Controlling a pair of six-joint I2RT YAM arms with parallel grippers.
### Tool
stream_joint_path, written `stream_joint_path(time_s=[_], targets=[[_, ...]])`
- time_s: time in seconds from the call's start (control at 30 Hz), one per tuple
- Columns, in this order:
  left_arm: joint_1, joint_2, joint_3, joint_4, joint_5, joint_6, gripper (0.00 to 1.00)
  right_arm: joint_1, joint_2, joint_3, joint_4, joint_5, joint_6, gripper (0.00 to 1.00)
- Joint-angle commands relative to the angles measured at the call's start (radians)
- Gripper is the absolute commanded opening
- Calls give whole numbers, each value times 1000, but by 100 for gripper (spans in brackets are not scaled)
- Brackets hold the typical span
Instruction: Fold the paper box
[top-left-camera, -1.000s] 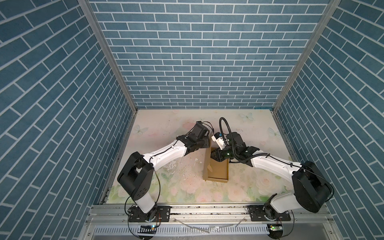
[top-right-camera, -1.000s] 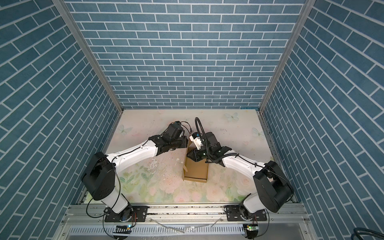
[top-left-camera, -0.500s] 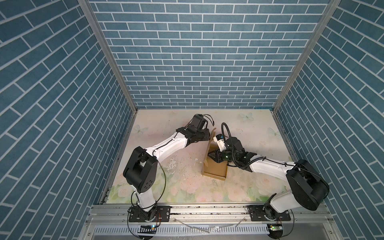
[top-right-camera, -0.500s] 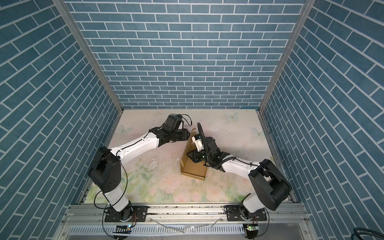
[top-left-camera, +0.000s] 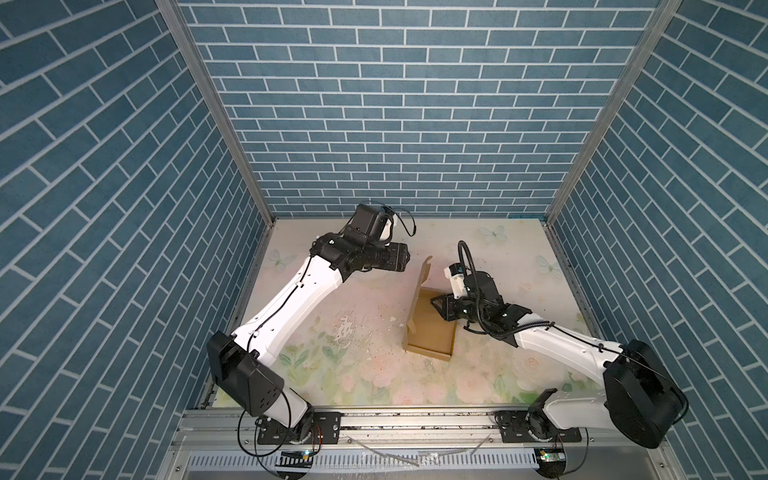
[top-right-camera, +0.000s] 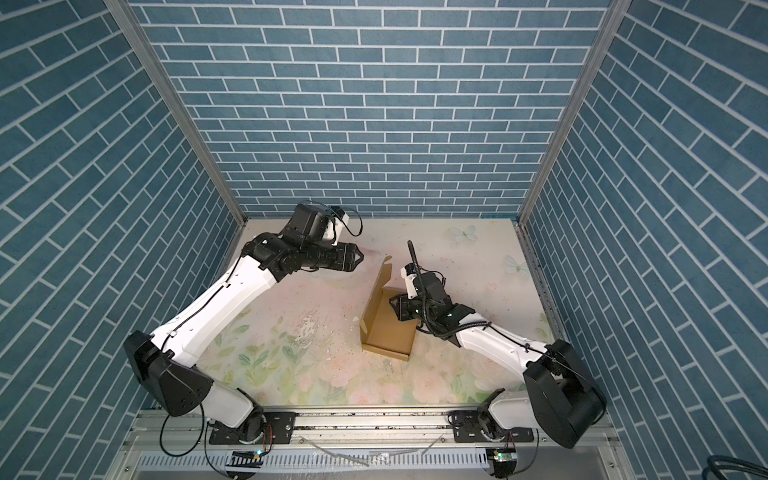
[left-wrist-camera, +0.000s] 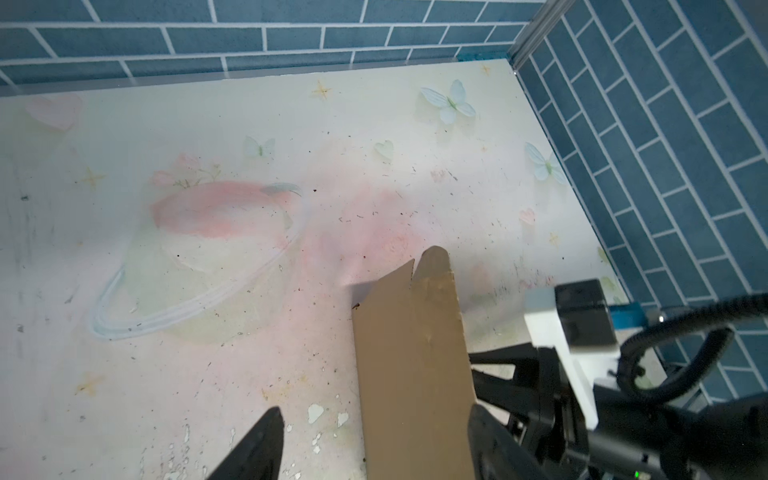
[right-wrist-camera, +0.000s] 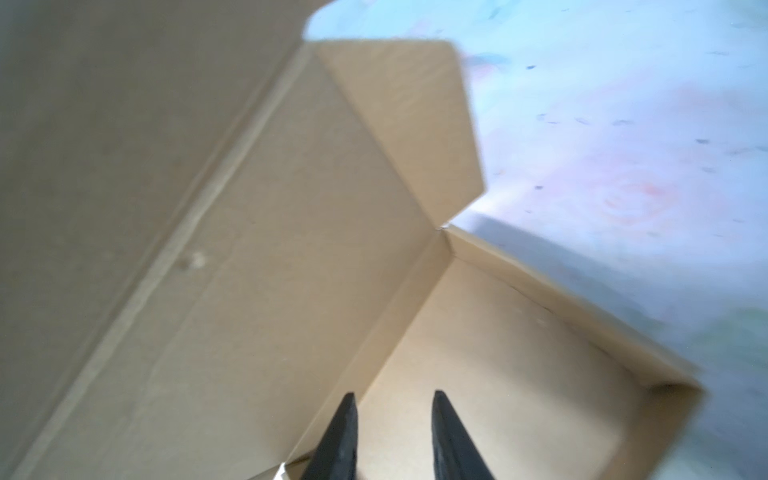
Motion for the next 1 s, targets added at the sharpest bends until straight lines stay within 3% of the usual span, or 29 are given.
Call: stream_joint_path(time_s=[0.0, 0.27, 0.53, 0.97], targets=[[-21, 29, 61, -192, 32, 95, 72, -46, -64, 16, -114, 48, -35, 32], [-124, 123, 189, -321, 19, 155, 72, -149, -159, -4, -202, 34, -69, 33], [-190, 235, 248, -395, -61, 169, 68, -179, -197, -39, -199, 18, -77, 33], [-222, 362, 315, -472, -154, 209, 35, -222, -208, -95, -143, -24, -82, 33]])
